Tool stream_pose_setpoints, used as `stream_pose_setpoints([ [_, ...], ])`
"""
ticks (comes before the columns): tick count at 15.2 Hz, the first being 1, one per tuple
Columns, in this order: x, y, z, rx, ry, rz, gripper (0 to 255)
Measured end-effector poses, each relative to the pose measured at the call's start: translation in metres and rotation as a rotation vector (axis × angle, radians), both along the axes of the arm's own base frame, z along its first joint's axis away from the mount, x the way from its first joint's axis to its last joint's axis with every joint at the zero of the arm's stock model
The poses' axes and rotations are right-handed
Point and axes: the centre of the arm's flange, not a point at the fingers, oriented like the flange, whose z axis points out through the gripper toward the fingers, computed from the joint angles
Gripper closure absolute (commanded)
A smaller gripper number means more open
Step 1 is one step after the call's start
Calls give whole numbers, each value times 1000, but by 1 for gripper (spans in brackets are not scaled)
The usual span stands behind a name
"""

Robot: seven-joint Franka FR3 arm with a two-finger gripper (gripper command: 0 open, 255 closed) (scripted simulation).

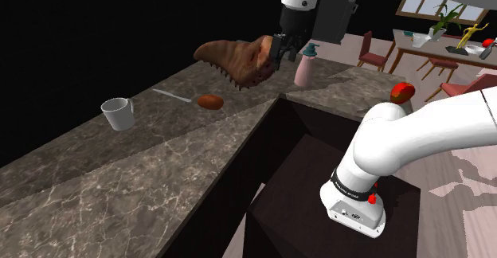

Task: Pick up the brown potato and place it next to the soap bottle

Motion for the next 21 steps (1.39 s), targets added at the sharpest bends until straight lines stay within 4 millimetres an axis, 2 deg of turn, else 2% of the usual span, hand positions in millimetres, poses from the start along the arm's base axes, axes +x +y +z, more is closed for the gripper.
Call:
stream_pose_setpoints([
  [2,5,1,-3,-1,-1,4,0],
  [7,47,6,-42,-15,-10,46,0],
  [17,153,22,-119,-46,-36,138,0],
  [21,186,30,-154,-58,-45,175,0],
])
